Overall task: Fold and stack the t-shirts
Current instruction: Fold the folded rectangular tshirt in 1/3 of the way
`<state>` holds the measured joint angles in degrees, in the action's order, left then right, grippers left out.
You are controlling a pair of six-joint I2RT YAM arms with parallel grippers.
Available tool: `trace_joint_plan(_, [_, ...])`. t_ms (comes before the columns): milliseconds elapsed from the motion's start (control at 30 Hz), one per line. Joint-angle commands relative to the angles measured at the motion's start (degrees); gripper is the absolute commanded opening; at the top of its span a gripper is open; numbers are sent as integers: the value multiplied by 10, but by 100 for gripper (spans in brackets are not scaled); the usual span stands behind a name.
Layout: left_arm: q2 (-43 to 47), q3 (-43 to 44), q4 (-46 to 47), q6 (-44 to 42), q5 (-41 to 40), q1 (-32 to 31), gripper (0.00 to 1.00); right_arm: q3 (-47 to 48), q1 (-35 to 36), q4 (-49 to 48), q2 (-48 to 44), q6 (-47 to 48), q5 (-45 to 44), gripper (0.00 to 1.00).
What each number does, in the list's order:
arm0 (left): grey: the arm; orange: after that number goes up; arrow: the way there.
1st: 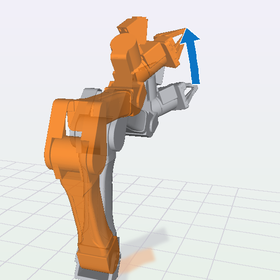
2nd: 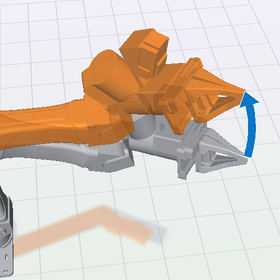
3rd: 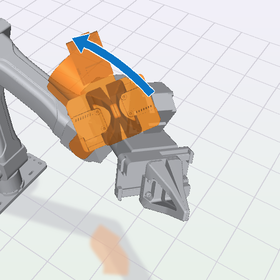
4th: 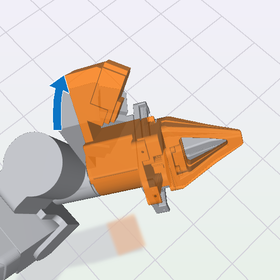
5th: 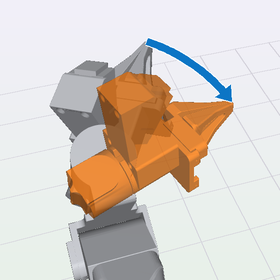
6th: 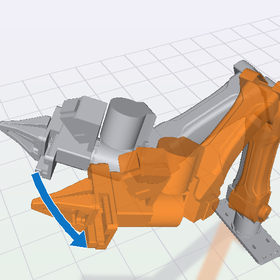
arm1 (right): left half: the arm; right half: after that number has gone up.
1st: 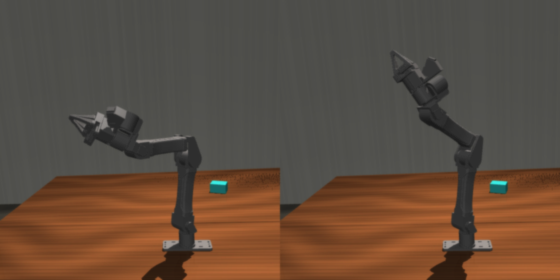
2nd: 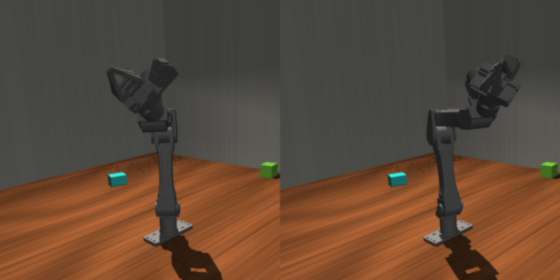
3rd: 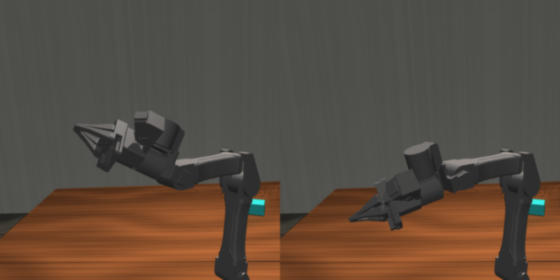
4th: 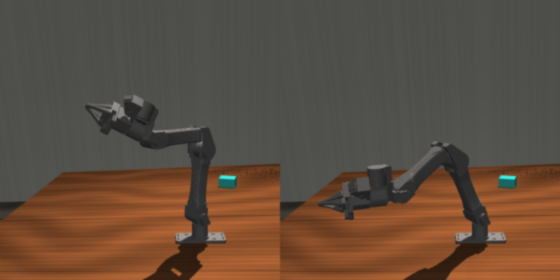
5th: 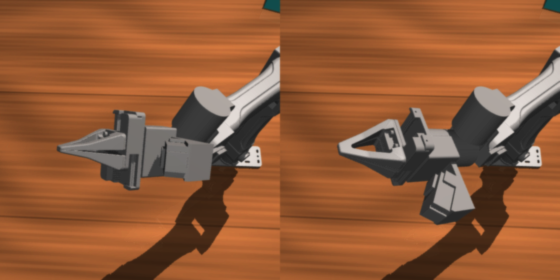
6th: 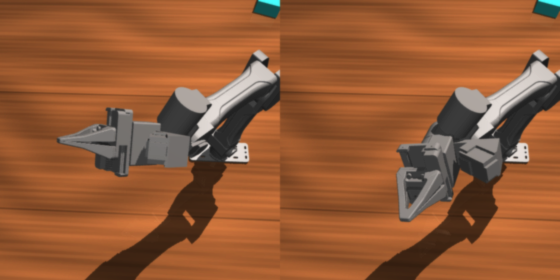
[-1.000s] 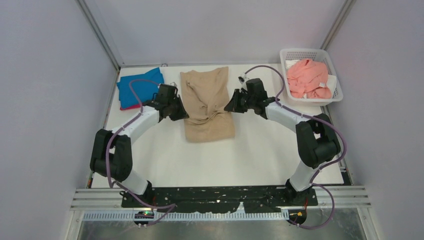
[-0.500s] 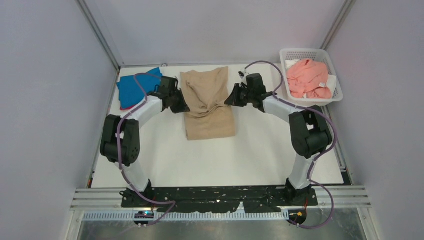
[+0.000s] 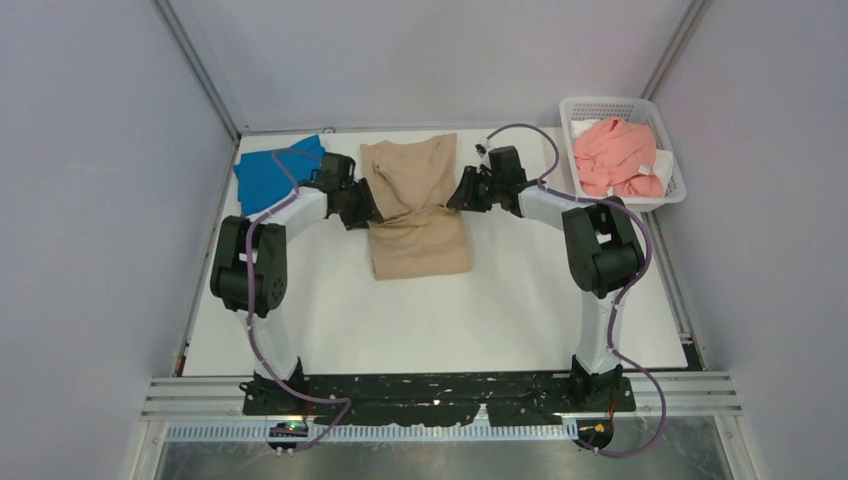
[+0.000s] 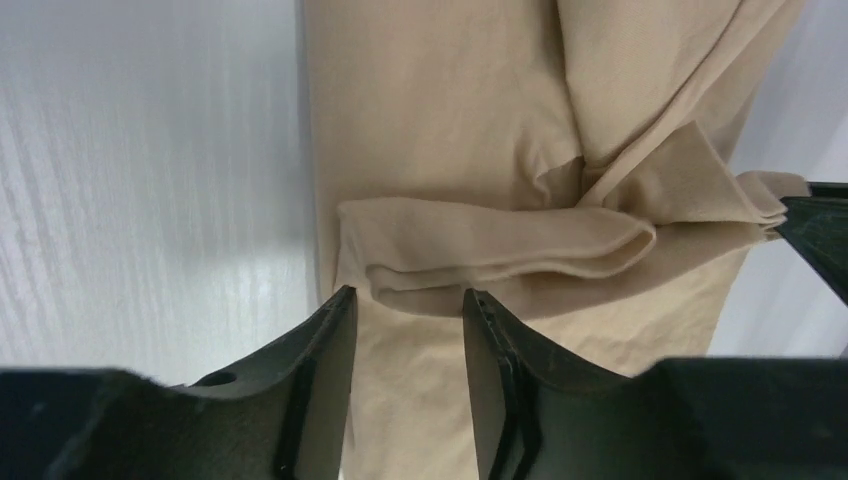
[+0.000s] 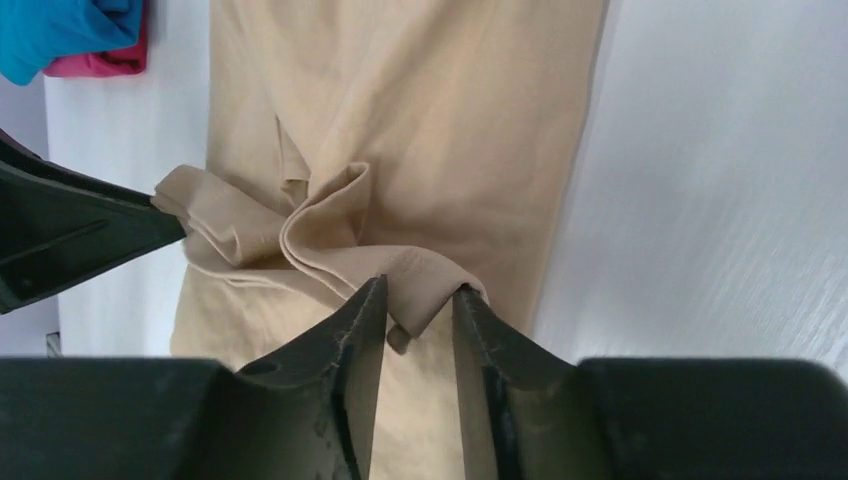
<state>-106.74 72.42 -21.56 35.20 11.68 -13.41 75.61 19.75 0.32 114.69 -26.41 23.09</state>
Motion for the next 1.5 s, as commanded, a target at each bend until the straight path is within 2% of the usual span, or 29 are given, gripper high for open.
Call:
trace_joint_plan(0, [-9,45,17,-3,32,10,56,46,-10,-20,11,8,-6,48])
trace_joint_plan(100, [13,49,12,-2,29,16,86,76,-12,41,-6,27,-53,74])
trace_joint_plan(133, [27,43,11,0,20,17,98,77,-11,50,-13,34,-65,93])
trace_joint_plan(167, [42,36,10,0,14,17,99,70,-12,60,-31,38,-87,99])
trace_joint_plan(333, [134,-59,40,12,18,17,100,-18,-11,51,-116,41,-123,95])
trace_joint_plan(467, [194,-155,64,29,46,16,100,-100,16,9,-174,50,-59,95])
trace_joint_plan(567, [230,-232,92,43,79,14,100,-103,60,-16,-162,54,-19,95])
trace_joint_plan(633, [256,-267,91,45,73,11,100,-90,81,-19,-137,47,-11,95])
trace_joint_plan(767, [302,-321,83,46,64,11,100,-30,94,-16,-67,41,-15,95])
trace_joint_plan(900, [321,-346,80,48,57,10,100,94,95,15,26,65,-57,95])
trace_joint_plan(1100, [306,-339,91,54,47,6,100,301,93,114,141,102,-110,95])
trace_joint_plan(1200, [277,-327,94,60,40,0,99,343,93,139,149,112,-117,95])
trace_joint_plan(1267, [259,-317,99,65,44,-10,96,330,93,140,125,114,-122,95])
trace_joint_plan(1367, [237,-303,103,78,27,-31,91,234,93,107,38,118,-163,95])
trace_joint_plan(1400, [230,-301,107,83,24,-37,88,206,93,98,16,118,-189,95])
trace_joint_plan(1467, [219,-300,110,91,16,-45,71,119,93,70,-78,112,-237,95])
